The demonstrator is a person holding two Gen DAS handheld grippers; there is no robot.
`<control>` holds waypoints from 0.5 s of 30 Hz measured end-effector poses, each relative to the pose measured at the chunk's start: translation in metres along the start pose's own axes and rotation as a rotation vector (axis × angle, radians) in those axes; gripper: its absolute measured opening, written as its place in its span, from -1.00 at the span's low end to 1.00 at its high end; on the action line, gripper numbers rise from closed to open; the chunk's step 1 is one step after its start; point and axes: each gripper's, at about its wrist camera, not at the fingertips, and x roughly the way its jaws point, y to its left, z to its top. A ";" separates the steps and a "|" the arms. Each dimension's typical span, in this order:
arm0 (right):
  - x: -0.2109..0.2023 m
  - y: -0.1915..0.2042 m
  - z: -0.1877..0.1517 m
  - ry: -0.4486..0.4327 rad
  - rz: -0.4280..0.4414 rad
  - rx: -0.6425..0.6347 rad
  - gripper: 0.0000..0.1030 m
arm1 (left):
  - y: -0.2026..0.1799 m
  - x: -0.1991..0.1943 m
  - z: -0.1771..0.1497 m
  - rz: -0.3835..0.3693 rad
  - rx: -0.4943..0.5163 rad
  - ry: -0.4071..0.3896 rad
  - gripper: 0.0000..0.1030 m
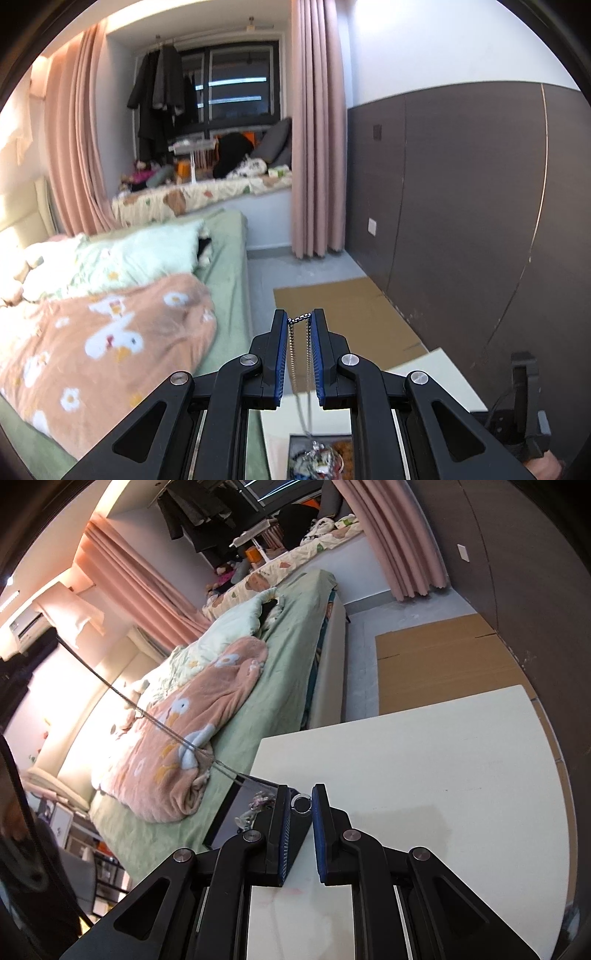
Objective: Organize jewelry
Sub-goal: 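Carry the silver chain with the left gripper while the right gripper carries the ring toward the box, then lower the chain into the box with left gripper while right drops the silver ring in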
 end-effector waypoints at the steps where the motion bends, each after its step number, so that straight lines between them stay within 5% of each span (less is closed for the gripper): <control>1: 0.001 0.001 -0.001 0.003 -0.001 -0.002 -0.75 | 0.001 0.005 -0.007 -0.007 -0.009 0.018 -0.74; 15: 0.026 0.011 -0.003 0.053 -0.009 -0.018 -0.75 | 0.014 0.067 -0.092 -0.080 -0.123 0.216 -0.73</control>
